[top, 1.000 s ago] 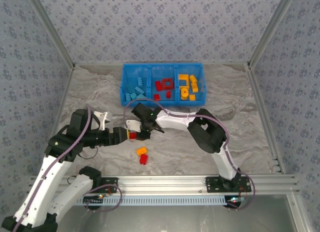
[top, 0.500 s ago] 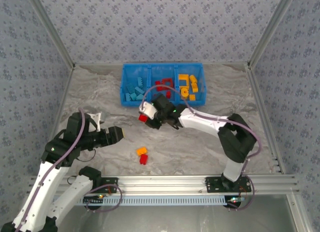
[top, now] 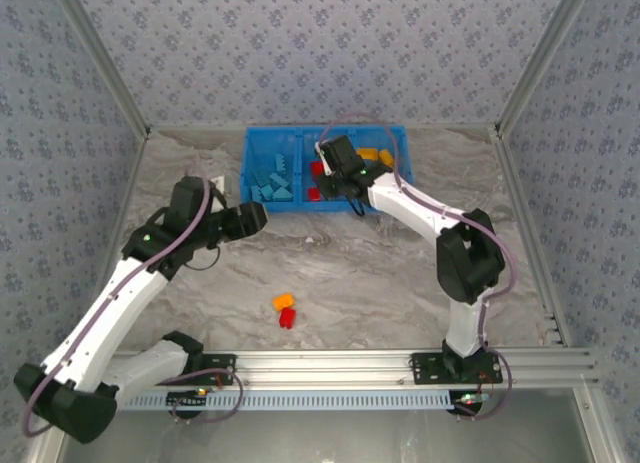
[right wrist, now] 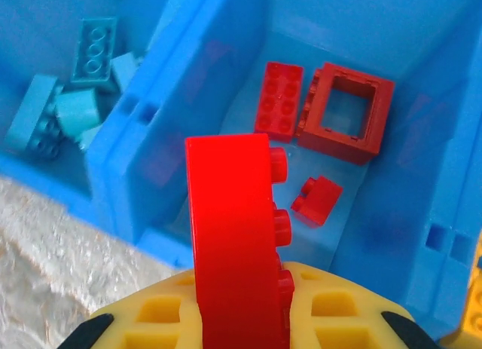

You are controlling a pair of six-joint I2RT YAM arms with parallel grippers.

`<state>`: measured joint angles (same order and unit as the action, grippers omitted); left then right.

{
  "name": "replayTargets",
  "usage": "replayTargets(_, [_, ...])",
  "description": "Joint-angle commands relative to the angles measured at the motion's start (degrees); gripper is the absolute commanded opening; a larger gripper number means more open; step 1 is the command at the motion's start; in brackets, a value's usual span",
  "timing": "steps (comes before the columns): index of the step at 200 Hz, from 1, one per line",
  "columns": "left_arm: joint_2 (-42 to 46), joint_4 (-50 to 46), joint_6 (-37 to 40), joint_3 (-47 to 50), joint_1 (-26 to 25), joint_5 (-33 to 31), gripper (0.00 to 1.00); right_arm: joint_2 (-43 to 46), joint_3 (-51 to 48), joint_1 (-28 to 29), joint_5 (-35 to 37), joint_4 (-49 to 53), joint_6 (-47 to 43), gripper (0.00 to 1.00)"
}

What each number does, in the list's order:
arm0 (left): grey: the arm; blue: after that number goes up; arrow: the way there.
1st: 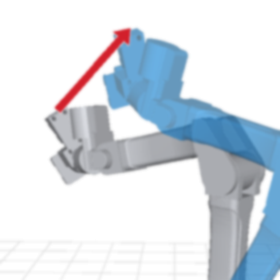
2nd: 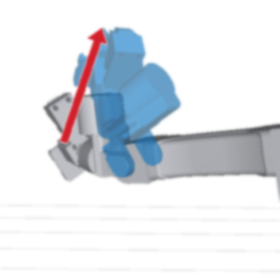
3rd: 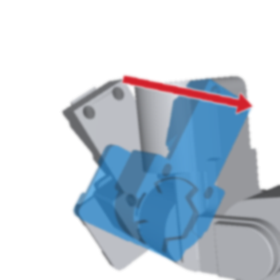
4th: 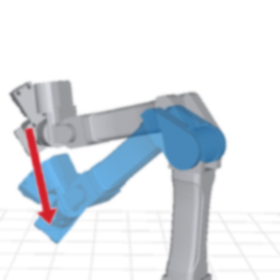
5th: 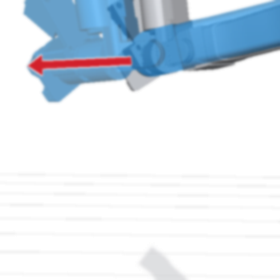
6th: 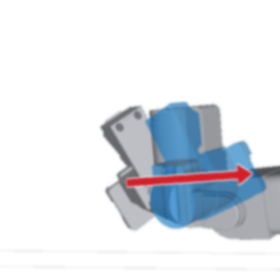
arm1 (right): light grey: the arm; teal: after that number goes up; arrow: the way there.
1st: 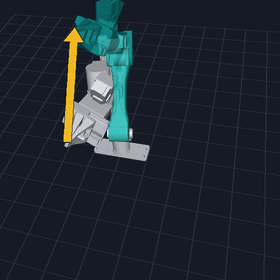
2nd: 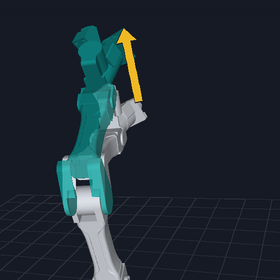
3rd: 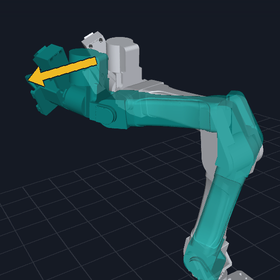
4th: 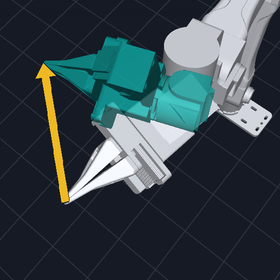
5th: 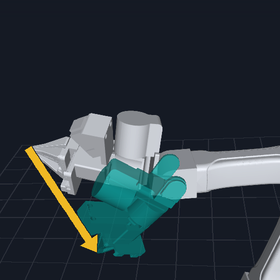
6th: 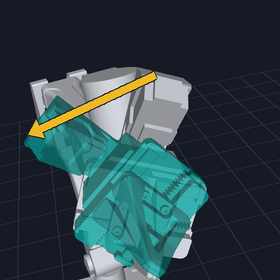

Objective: Sort the legos into containers by color

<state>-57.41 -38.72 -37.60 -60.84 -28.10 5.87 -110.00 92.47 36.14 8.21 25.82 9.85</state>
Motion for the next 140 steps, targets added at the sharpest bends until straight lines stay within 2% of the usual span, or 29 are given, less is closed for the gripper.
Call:
replayTargets(1, [-1.52,3.67,0.69,-3.64,-2.41,-3.01,0.73,-6.52,7.38,-1.66,2.34,11.45,8.29,0.10])
replayTargets(53, [-3.80,4.31,0.87,-4.59,-8.39,-6.88,0.74,-17.69,19.48,-2.74,0.49,18.03,10.98,0.12])
replayTargets(97, [-5.32,4.09,0.99,-5.08,-11.74,-8.85,0.73,-20.16,21.19,-2.72,-0.69,18.08,11.93,0.13])
replayTargets(140, [-5.87,3.62,0.44,-5.28,-12.59,-9.60,0.73,-22.89,23.68,-2.48,-0.46,20.37,12.57,0.16])
